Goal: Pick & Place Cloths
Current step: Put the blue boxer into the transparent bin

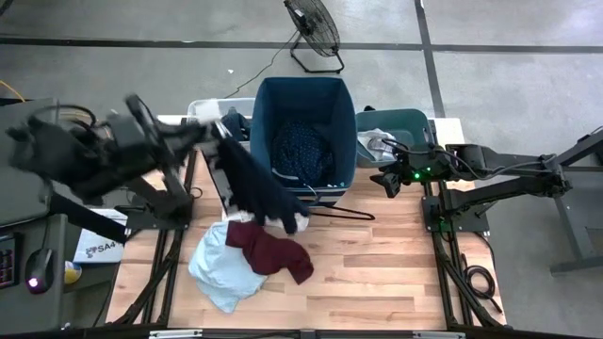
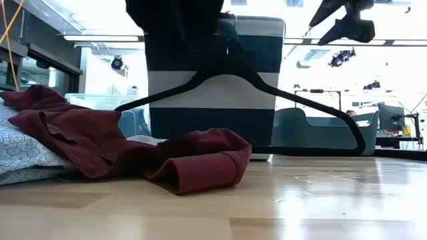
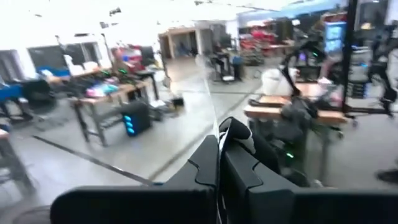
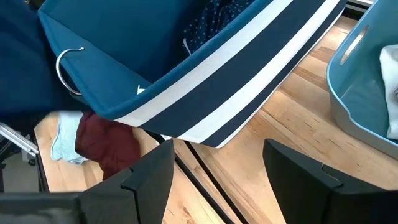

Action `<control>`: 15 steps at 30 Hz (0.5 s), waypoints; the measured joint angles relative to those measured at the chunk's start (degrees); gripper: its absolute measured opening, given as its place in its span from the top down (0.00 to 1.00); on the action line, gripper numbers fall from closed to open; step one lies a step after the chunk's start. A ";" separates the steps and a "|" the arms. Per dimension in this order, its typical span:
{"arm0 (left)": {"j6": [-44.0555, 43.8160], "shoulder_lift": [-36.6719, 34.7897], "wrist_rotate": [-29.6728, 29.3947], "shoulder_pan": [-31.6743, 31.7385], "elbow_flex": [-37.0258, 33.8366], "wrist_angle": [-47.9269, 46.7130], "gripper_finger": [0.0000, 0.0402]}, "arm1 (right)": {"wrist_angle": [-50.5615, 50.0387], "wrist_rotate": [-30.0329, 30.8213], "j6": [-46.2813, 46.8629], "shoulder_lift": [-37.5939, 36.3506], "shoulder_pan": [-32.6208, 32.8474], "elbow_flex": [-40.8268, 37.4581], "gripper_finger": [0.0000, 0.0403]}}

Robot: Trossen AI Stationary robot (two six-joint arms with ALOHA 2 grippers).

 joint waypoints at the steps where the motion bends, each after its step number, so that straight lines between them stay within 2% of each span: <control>1: 3.33 -0.21 -0.32 0.45 0.15 2.73 1.00 | 0.04 0.00 0.00 0.00 0.00 0.00 0.41; 8: 25.65 -0.61 1.87 7.06 0.31 20.79 1.00 | 0.33 -0.02 0.00 0.00 0.00 0.00 0.41; 11: 30.55 -0.65 4.53 11.27 0.31 22.99 1.00 | 0.33 -0.01 -0.01 0.00 0.01 0.00 0.41; 15: 33.28 -0.57 4.99 17.63 0.28 22.61 1.00 | 0.34 -0.01 -0.01 0.00 0.02 0.00 0.41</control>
